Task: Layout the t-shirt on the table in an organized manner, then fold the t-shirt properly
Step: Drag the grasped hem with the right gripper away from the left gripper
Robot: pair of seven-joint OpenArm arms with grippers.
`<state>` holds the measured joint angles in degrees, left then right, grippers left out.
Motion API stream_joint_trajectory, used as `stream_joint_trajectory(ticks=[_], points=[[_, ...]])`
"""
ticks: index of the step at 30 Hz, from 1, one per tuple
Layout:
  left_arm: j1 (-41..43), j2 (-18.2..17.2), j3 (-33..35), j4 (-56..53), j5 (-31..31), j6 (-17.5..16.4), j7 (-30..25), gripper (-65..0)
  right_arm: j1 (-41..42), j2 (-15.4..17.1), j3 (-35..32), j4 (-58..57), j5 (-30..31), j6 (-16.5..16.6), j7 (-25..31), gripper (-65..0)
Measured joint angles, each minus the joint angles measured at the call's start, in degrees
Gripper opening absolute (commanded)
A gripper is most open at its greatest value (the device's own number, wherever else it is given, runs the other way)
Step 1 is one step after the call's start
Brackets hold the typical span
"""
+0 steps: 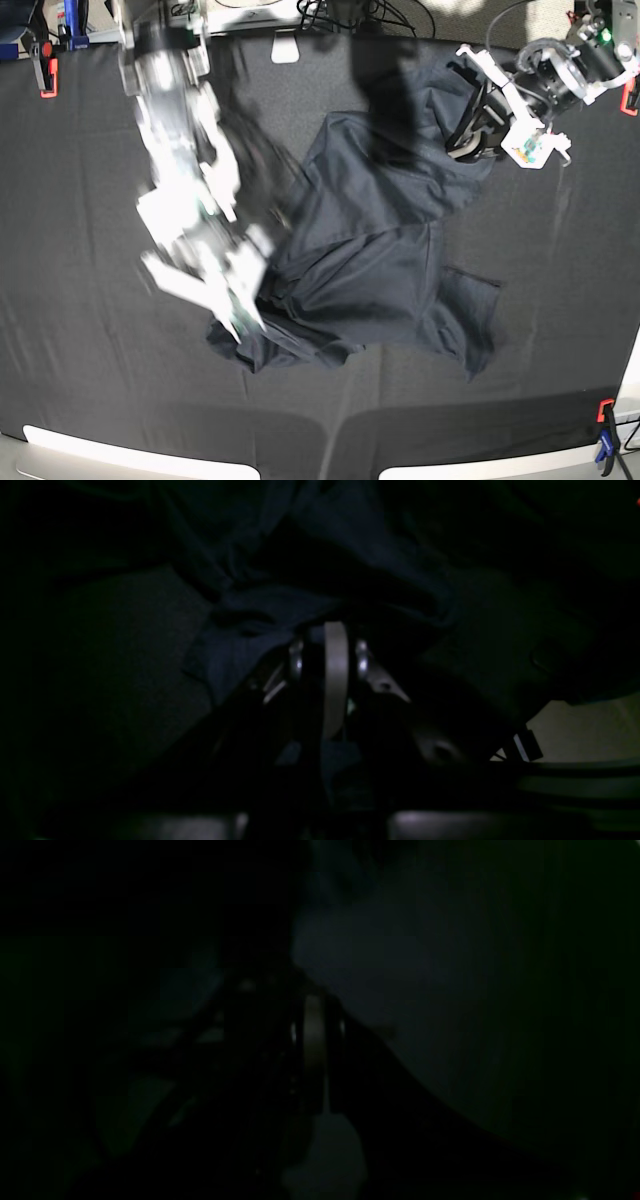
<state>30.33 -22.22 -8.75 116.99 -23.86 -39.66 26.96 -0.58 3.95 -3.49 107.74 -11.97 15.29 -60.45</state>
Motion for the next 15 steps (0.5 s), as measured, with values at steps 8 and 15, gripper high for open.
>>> stream_joint_trajectory(ticks=[8,15], points=[[0.0,-0.1,0.0,0.0,-0.1,0.0,0.0,-60.8,-15.0,0.7,14.6,4.8,9.1,0.9,10.4,-65.0],[0.0,-0.2,0.0,0.0,-0.1,0.0,0.0,-60.8,-10.7,0.6,11.6,4.8,20.8,9.2,19.0,-36.1]])
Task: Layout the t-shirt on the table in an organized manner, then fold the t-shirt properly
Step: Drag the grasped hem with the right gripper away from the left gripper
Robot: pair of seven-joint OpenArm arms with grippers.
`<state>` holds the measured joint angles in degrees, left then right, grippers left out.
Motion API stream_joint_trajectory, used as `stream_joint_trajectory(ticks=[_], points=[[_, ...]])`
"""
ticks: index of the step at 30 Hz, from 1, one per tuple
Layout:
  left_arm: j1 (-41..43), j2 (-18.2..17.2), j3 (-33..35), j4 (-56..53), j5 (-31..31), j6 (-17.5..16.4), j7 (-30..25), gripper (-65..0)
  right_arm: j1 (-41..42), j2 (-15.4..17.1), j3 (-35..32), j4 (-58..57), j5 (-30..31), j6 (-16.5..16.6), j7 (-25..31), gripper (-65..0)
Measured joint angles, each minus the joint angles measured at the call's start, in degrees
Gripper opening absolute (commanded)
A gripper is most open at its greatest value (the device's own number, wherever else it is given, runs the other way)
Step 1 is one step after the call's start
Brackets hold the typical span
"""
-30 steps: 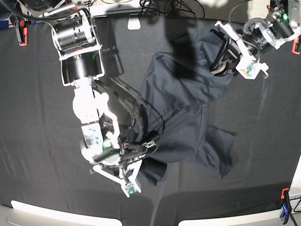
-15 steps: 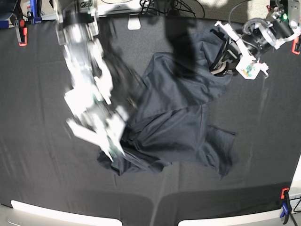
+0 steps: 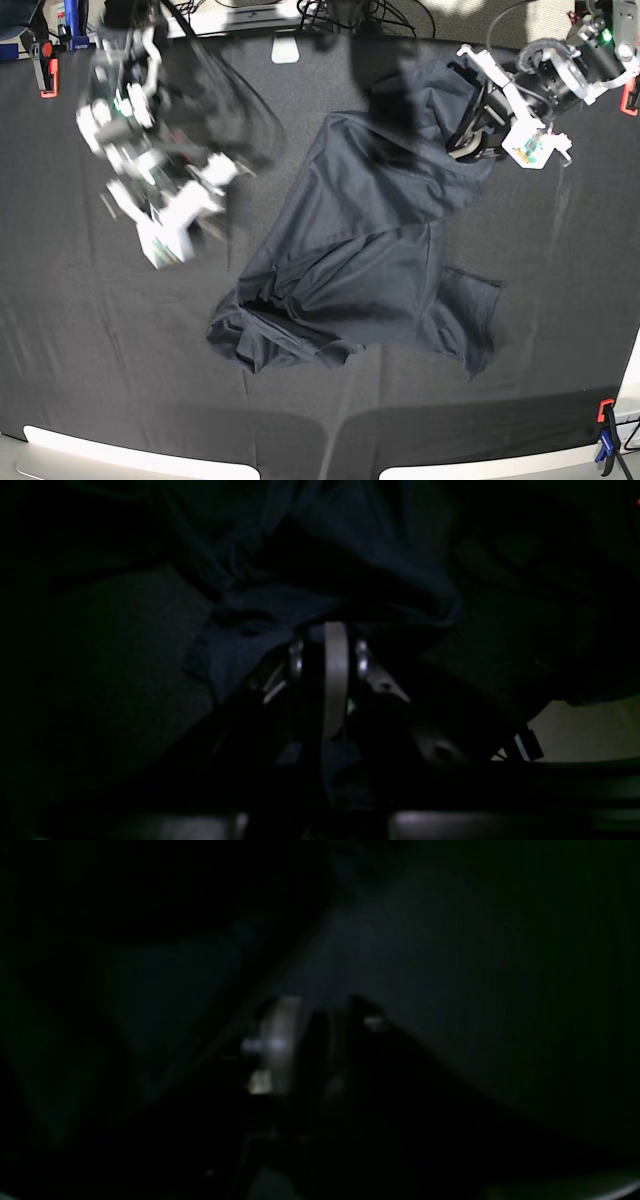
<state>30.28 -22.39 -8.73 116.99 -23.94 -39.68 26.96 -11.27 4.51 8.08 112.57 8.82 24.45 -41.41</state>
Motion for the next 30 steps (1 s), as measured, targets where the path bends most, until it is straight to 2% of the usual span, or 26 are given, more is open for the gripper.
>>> stream_joint_trajectory(ticks=[1,6,9,13,16,25,27,30], points=[[0.0,0.0,0.0,0.0,-0.1,0.0,0.0,-60.8,1.5,0.0,-1.1,0.0,0.0,0.2,0.0,-33.9],[0.0,0.0,0.0,0.0,-0.2,0.0,0.0,-60.8,11.2,0.1,-6.3,-2.1,-2.8,-0.1,-1.7,-33.6],[0.0,0.0,0.0,0.0,-0.2,0.0,0.0,-60.8,16.0,-0.1,-8.0,-8.4,-3.1,-1.0,-2.1,-33.7],[0.0,0.1,0.0,0.0,-0.2,0.0,0.0,-60.8,21.8,-0.2,-9.5,-16.7,-7.0,-1.0,-4.3,-33.7],[0.0,0.1,0.0,0.0,-0.2,0.0,0.0,-60.8,25.8,-0.2,-9.9,-20.6,-5.6,-1.2,-7.2,-33.7],[0.0,0.1,0.0,0.0,-0.2,0.0,-0.1,-60.8,27.4,-0.2,-10.2,-26.5,-4.3,-1.1,-10.9,-33.8],[0.0,0.2,0.0,0.0,-0.1,0.0,0.0,-60.8,27.3,-0.2,-10.3,-27.6,-4.3,-1.1,-10.8,-38.3],[0.0,0.2,0.0,0.0,-0.1,0.0,0.0,-60.8,27.3,-0.2,-10.3,-27.8,-4.5,-1.1,-9.9,-55.4]])
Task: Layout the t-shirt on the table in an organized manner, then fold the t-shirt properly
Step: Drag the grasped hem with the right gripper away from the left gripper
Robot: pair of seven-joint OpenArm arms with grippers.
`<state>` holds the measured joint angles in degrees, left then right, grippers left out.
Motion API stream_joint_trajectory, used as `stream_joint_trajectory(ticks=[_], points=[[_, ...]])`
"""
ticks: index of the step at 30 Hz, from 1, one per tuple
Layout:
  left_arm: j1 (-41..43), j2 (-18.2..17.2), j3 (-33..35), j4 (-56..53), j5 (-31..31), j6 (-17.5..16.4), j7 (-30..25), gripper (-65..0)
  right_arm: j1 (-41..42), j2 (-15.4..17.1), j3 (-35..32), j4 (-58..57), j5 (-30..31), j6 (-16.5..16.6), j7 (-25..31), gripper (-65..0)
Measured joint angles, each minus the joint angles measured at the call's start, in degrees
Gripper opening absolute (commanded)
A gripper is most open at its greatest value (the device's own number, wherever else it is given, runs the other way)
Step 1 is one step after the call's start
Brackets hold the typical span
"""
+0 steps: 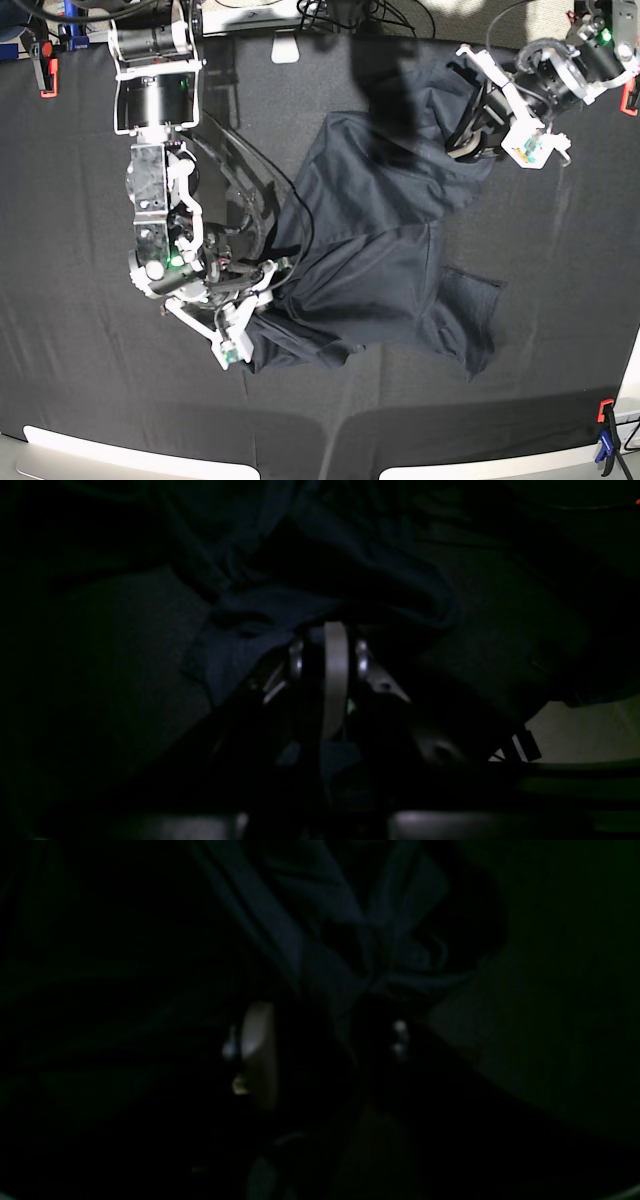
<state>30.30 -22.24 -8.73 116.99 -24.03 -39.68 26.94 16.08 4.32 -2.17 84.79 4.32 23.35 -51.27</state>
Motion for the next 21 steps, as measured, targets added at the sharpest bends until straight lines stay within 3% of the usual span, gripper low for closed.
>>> stream_joint_trajectory(ticks=[2,5,7,9,14,21], points=[[0.0,0.0,0.0,0.0,0.0,0.0,0.0,-60.8,0.0,0.0,0.0,0.0,-2.6,0.0,1.1,-65.0],[0.0,0.0,0.0,0.0,0.1,0.0,0.0,-60.8,0.0,0.0,0.0,0.0,-8.0,0.0,0.2,-65.0],[0.0,0.0,0.0,0.0,0.1,0.0,0.0,-60.8,0.0,0.0,0.0,0.3,-10.5,0.1,-3.6,-65.0],[0.0,0.0,0.0,0.0,0.1,0.0,0.0,-60.8,-0.5,0.4,0.0,1.3,-10.3,0.1,-8.2,-65.0],[0.0,0.0,0.0,0.0,0.1,0.0,0.0,-60.8,-8.6,1.9,1.4,9.0,-10.2,0.1,-10.2,-65.0],[0.0,0.0,0.0,0.0,0.1,0.0,0.0,-60.8,-24.9,2.1,14.6,21.5,-9.1,0.2,-9.2,-65.0]])
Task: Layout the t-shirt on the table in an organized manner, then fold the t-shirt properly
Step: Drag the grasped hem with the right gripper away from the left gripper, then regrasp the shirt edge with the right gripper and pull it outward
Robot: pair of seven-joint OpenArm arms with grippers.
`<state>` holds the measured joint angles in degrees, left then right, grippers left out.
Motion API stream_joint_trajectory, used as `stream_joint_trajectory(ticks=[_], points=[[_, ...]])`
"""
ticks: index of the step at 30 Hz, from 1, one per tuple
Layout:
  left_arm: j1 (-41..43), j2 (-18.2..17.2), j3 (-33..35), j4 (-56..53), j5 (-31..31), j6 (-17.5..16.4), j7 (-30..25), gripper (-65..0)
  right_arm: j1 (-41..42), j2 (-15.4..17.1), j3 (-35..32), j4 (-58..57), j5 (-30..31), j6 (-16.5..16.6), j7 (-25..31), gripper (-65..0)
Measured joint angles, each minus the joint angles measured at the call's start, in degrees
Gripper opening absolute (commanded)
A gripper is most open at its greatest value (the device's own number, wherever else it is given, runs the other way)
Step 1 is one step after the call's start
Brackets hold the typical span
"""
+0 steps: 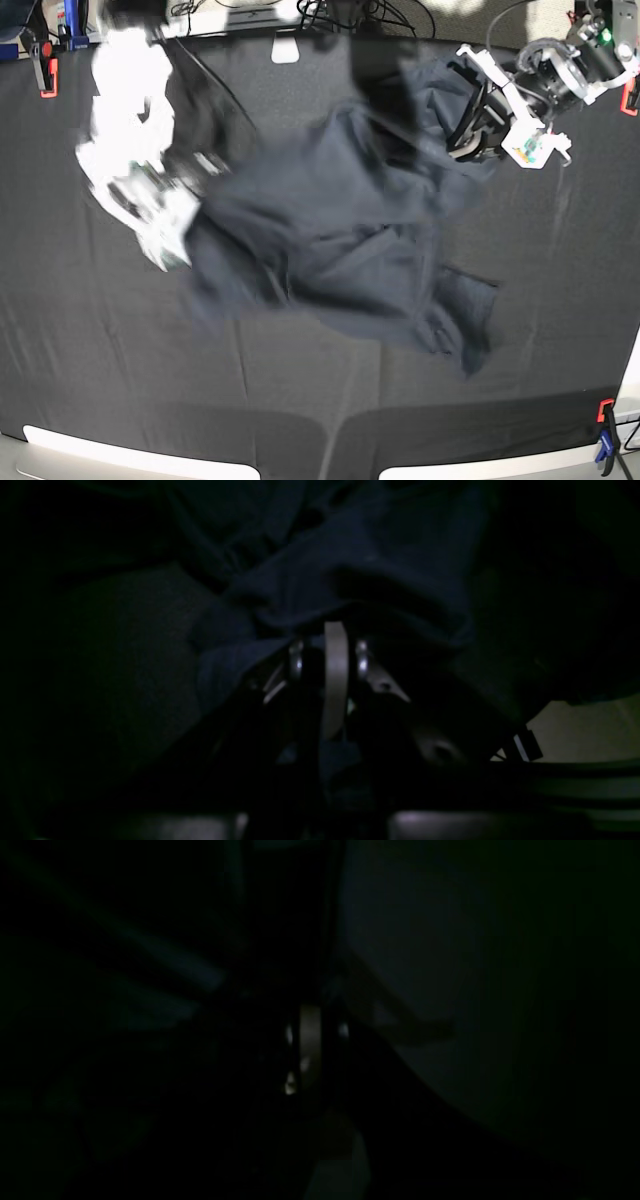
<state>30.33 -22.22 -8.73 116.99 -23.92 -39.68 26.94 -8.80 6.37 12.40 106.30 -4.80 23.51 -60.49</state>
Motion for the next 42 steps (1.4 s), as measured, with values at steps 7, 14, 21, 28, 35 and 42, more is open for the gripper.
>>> stream_joint_trajectory(ticks=[7,14,21,28,35,42], points=[[0.0,-0.2,0.0,0.0,0.0,0.0,0.0,-60.8,-10.5,-0.2,9.0,1.9,4.8,0.2,1.9,-65.0],[0.0,-0.2,0.0,0.0,0.0,0.0,0.0,-60.8,-11.2,-0.2,12.1,1.9,15.3,4.9,3.9,-49.3],[0.0,-0.2,0.0,0.0,0.0,0.0,0.0,-60.8,-7.9,-0.2,12.0,5.5,28.9,12.3,-6.4,-45.7],[0.0,-0.2,0.0,0.0,0.0,0.0,0.0,-60.8,-3.5,-0.2,11.7,10.8,37.4,12.7,-2.5,-45.7],[0.0,-0.2,0.0,0.0,0.0,0.0,0.0,-60.8,5.0,0.0,3.2,9.3,29.1,12.7,1.8,-45.7],[0.0,-0.2,0.0,0.0,0.0,0.0,0.0,-60.8,11.3,0.0,-6.6,-1.7,18.5,10.4,2.7,-45.7]])
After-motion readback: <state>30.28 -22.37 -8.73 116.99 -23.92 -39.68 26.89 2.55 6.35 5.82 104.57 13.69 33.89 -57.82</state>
